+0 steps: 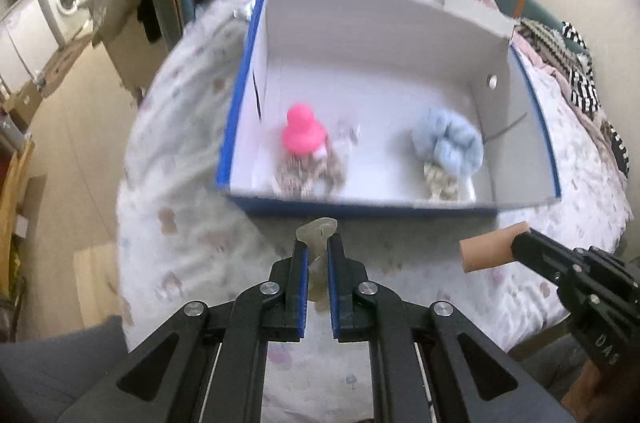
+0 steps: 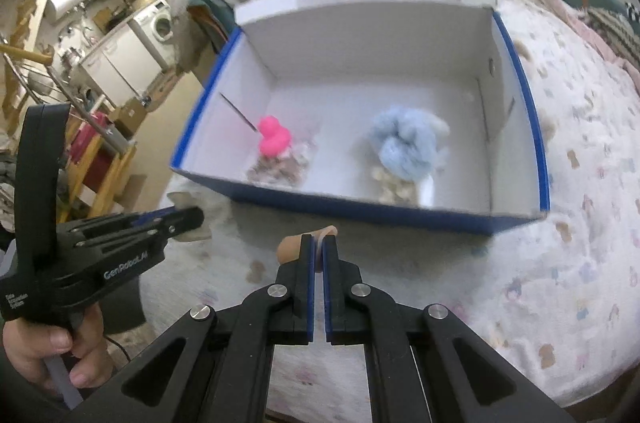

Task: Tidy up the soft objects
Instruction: 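Lower the tan cylinder into the box and open the right tool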

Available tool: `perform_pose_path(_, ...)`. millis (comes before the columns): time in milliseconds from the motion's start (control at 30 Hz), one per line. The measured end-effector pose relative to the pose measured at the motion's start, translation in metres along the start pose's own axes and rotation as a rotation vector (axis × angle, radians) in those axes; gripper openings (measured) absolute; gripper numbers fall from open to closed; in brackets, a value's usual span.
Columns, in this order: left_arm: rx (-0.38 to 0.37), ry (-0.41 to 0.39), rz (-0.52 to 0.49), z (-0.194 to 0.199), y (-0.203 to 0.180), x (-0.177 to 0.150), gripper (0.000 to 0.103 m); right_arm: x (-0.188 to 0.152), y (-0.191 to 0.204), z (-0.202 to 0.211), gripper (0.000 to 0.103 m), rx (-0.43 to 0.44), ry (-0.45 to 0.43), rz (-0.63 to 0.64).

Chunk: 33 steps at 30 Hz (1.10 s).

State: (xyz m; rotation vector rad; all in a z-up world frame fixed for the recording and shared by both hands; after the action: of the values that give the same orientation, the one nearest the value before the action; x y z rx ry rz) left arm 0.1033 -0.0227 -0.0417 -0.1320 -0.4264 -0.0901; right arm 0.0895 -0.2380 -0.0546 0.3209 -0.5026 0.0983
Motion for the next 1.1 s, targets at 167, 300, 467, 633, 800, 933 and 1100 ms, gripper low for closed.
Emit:
perform_pose_path(167, 0.003, -0.061, -0.038, 0.015, -0.008, 0.040, 0.008, 0.024, 0.006, 0.014, 0.005, 0.018, -0.059, 0.000)
perform_pose_path(300, 0.014, -0.093, -0.075, 0.023, -0.014, 0.067, 0.008, 0.047, -0.001, 0.029, 0.005, 0.038, -0.115, -0.009)
perform_pose_path(467, -0.009, -0.079, -0.099, 0.010, -0.022, 0.095, 0.008, 0.078, -0.021, 0.033, 0.005, 0.042, -0.147, -0.039)
perform_pose_path(633, -0.020, -0.051, -0.096, -0.016, -0.023, 0.105, 0.008, 0.097, -0.041, 0.023, 0.005, 0.027, -0.158, -0.063)
perform_pose_path(800, 0.011, -0.036, -0.108, -0.051, -0.022, 0.102, 0.008, 0.100, -0.058, 0.000, 0.005, 0.012, -0.129, -0.101)
perform_pose_path(933, 0.022, 0.014, -0.108, -0.079, -0.022, 0.097, 0.009, 0.096, -0.064, -0.019, 0.005, -0.015, -0.079, -0.112)
perform_pose_path(1100, 0.039, 0.025, -0.140, -0.091, -0.027, 0.091, 0.013, 0.088, -0.059, -0.041, 0.005, -0.038, 0.000, -0.068)
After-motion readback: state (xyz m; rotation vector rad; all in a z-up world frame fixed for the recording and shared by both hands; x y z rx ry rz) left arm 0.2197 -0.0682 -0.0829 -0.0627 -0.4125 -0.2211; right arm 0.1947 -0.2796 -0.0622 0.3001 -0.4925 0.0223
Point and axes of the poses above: each gripper's, at about its wrist camera, not at the fingertips, and z roughly against the way its jaws point, y to its left, x to its top, the point moved 1 cm from there along -z, roughly the way its jaws point, and after that the axes turned 3 degrees about y, right-handed, at the moved point
